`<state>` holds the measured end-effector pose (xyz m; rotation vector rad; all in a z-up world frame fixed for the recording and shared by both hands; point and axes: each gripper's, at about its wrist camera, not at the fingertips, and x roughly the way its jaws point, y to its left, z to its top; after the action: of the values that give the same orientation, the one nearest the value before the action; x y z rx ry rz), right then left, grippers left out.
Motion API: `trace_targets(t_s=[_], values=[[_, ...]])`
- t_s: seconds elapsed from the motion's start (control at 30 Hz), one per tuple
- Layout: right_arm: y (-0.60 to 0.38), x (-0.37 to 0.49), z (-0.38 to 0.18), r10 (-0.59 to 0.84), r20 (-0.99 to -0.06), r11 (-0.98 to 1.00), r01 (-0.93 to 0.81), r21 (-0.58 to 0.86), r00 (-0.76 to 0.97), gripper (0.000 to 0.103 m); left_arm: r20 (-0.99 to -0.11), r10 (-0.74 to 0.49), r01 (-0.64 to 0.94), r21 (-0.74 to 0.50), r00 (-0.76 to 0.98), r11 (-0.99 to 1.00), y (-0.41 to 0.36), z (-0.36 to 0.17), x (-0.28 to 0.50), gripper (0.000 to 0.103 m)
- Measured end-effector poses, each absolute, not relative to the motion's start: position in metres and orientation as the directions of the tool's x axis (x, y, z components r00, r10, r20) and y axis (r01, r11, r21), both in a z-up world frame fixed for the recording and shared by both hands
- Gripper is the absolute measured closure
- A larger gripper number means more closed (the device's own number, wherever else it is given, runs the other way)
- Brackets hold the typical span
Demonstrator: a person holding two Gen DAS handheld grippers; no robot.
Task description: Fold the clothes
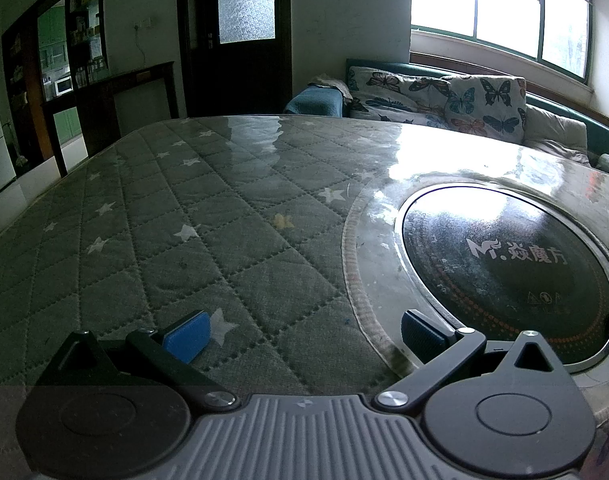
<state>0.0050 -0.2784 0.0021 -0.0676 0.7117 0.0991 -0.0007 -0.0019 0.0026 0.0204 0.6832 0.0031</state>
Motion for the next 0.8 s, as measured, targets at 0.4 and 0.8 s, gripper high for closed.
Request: trace_targets(t_s=[0.4,0.8], values=[[-0.2799,0.0024,0.0008,0.068,-0.655,0.993,-0.114,-0.028,0.753,0.0,-0.631,0.01,0.004,0.021,0.775,1.0,0.0002,0.0025,-0.0003,0.0],[-0.2791,0.0029,0.0011,0.066,-0.655,0.993,-0.114,-0.031,0.753,0.0,-0.632,0.011,0.004,0.022,0.775,1.0,-0.0009,0.0025,-0.0001,0.0]])
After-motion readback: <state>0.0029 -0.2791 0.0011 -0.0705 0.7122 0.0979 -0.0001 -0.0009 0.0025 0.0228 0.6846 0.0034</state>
